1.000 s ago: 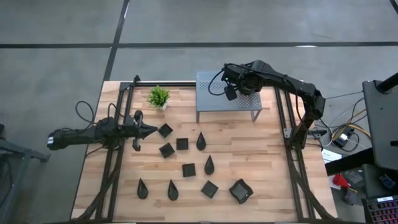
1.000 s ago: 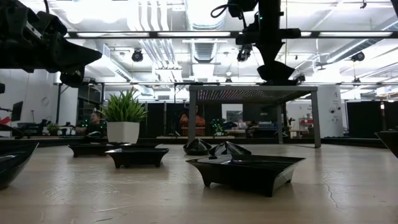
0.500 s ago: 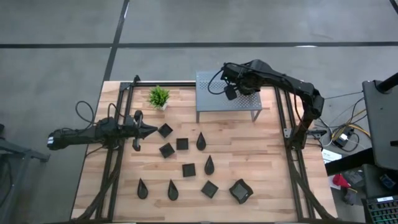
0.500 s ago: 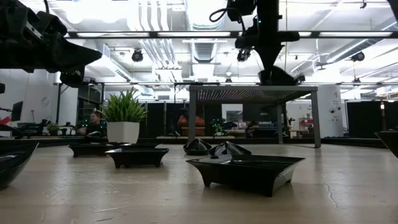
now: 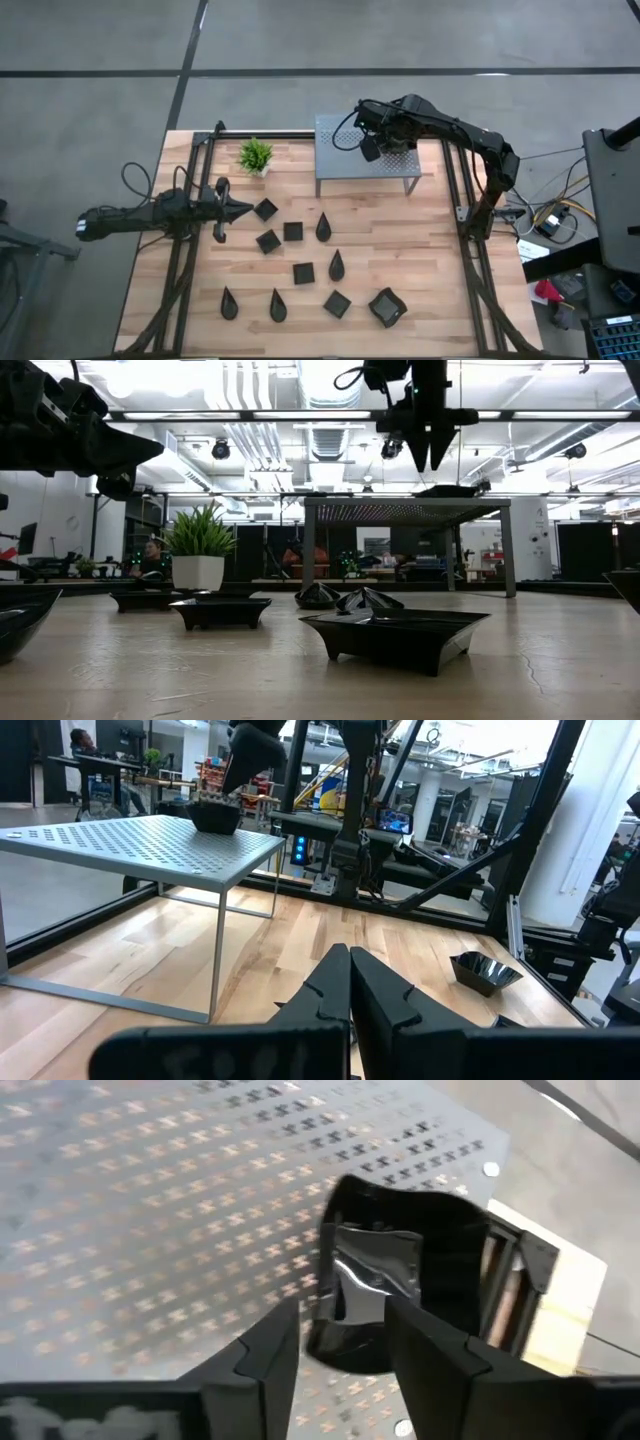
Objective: Pick & Place Mini shaped plates
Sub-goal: Stack the black distorted square plate on top of the black distorted square plate on the shelf
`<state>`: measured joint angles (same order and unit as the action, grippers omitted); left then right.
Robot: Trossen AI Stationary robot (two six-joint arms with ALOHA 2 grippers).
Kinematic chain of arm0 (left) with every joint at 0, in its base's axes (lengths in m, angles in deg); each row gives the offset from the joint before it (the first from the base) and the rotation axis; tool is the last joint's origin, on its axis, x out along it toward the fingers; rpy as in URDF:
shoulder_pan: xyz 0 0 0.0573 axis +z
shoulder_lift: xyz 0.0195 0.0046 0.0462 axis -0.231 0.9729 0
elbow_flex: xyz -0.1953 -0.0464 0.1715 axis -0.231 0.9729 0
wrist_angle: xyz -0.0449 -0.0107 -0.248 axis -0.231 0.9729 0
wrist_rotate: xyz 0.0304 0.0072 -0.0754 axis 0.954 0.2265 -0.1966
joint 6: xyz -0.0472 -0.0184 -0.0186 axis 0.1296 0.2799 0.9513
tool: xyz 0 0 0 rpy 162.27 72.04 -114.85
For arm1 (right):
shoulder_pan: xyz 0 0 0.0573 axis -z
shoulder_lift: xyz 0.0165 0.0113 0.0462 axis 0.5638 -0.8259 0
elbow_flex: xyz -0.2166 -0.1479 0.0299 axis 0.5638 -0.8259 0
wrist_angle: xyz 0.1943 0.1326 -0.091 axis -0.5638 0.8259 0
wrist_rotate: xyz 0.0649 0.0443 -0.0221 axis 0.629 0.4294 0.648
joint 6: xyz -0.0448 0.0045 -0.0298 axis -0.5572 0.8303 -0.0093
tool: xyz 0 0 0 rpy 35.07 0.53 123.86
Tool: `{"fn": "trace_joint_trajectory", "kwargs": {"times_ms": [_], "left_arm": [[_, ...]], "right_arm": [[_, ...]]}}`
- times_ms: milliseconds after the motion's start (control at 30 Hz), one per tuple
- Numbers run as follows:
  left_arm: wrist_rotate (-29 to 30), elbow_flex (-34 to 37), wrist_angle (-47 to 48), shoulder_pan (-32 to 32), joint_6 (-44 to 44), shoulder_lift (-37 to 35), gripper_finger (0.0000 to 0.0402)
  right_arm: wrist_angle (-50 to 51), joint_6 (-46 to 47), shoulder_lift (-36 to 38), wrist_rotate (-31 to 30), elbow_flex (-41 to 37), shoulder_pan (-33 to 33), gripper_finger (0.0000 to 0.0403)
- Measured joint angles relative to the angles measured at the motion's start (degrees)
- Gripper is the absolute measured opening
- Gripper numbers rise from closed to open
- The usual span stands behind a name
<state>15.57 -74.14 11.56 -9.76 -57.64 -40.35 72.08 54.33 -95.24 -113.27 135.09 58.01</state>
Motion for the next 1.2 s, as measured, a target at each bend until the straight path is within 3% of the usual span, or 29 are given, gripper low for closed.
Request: {"fn": "trace_joint_trajectory", "kwargs": {"times_ms": [233, 567, 967, 1200], "left_arm": [[0.0, 0.0, 0.0, 0.0, 0.0, 0.0, 0.0005], [0.0, 0.0, 0.0, 0.0, 0.0, 0.0, 0.0005], [0.0, 0.0, 0.0, 0.0, 0.0, 0.0, 0.0005], [0.0, 0.0, 0.0, 0.0, 0.0, 0.0, 0.0005]], "right_arm": [[-0.2, -0.4, 0.0, 1.8, 1.7, -3.8, 0.016], [-0.1, 0.3, 0.0, 5.0, 1.7, -12.7, 0.0142], [-0.3, 4.4, 0.1, 8.2, 1.7, -30.6, 0.0133], [-0.8, 17.3, 0.0, 10.6, 1.6, -42.4, 0.0141]]}}
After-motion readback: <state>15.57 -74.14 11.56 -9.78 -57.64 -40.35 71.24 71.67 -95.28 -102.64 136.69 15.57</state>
